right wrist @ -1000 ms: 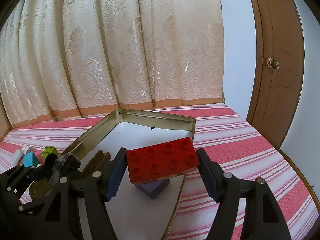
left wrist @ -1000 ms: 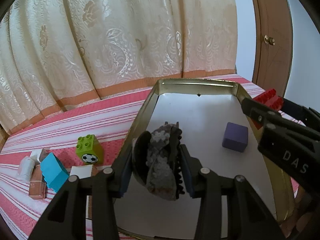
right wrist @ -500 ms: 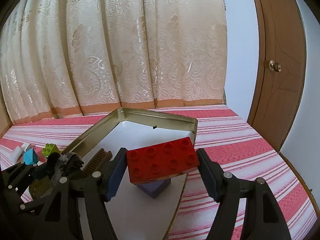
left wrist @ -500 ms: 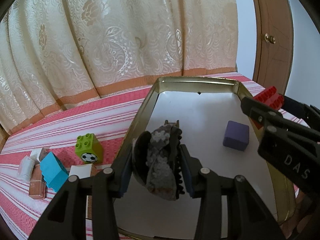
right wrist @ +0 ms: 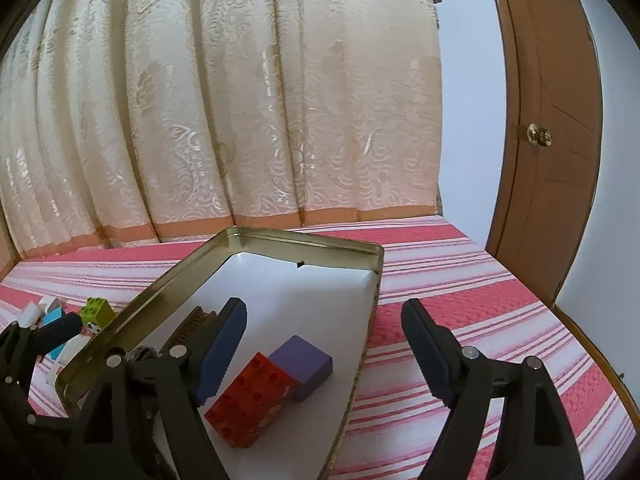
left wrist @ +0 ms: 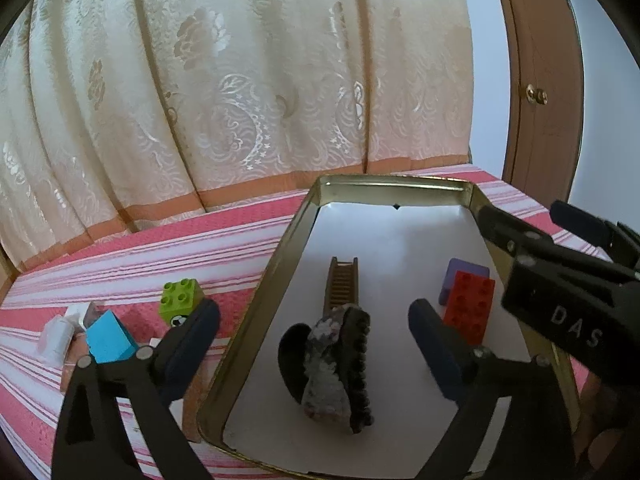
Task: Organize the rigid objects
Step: 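Release the red brick with the right tool while the left tool releases the hair clip in the tray, then withdraw both open tools up and away from the tray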
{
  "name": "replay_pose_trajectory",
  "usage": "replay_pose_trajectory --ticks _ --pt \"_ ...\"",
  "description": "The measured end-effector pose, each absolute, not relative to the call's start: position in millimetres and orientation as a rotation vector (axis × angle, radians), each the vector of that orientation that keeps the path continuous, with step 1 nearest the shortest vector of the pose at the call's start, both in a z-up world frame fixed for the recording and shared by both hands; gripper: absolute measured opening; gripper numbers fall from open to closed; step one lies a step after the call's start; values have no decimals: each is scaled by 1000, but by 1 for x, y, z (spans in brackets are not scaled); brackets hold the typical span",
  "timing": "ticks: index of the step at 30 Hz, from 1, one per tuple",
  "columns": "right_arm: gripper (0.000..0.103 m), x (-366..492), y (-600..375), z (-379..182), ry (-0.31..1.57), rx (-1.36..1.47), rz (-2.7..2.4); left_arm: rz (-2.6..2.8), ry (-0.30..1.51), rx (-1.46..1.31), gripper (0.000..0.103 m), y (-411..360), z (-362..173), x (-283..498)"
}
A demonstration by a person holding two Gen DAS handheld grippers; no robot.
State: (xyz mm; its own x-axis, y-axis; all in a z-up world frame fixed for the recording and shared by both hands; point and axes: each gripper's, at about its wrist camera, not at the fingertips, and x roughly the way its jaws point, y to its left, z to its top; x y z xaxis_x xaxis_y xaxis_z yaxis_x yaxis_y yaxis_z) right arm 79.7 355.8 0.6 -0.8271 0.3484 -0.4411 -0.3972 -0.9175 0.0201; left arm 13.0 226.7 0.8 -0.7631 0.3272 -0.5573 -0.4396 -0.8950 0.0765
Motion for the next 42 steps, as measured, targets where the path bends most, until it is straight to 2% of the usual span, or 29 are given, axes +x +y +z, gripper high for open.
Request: replay_pose_trajectory --ticks 7,13,28,30,36,42 --pt "82 88 364 5 194 -546 2652 2599 246 -726 97 222 4 17" --pt "81 96 374 8 261 -472 2628 2646 254 -628 102 217 11 23" --pt "83 129 378 13 423 -249 2541 2707 187 -617 102 181 10 18" --pt "88 132 375 14 424 -231 2529 2717 174 -616 102 174 10 17" --pt "88 133 356 15 395 -202 2527 2740 159 -603 102 157 8 16" --pt "88 129 331 13 266 -196 2543 2766 141 -609 102 142 9 13"
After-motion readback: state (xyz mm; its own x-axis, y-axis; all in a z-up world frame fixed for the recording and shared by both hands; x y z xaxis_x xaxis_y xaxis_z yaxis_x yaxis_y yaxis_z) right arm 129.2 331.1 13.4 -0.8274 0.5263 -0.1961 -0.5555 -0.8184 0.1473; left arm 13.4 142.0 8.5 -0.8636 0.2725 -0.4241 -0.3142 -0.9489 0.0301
